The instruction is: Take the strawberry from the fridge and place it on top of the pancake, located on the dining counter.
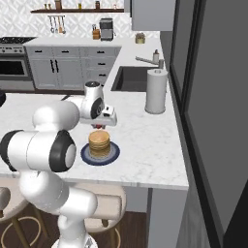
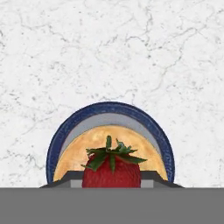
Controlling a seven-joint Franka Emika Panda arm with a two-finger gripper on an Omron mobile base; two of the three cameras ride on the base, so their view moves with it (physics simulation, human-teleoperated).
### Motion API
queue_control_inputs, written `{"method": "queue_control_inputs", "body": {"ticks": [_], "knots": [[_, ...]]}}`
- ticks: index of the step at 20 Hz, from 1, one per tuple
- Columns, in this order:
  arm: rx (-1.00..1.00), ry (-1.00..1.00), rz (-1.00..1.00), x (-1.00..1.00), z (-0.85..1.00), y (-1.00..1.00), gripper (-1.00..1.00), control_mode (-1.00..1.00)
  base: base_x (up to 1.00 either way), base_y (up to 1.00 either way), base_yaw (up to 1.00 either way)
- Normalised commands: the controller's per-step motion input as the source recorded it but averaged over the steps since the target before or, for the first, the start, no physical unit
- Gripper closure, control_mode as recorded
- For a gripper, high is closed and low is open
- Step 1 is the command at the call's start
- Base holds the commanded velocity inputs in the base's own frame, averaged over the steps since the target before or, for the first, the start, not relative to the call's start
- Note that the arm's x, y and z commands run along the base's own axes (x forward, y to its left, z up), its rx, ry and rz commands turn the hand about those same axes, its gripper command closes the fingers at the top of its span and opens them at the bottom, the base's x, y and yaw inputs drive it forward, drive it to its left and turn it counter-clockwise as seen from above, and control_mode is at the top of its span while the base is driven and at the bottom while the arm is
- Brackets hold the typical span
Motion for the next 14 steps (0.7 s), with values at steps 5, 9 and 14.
{"method": "queue_control_inputs", "body": {"ticks": [5,9,14], "knots": [[-0.03,0.07,0.05,-0.19,-0.08,0.0,1.0,-1.0,0.0,0.0,0.0],[-0.05,0.0,0.05,-0.36,-0.08,0.02,1.0,-1.0,0.0,0.0,0.0],[-0.02,0.0,0.06,-0.3,-0.2,0.0,1.0,-1.0,0.0,0.0,0.0]]}}
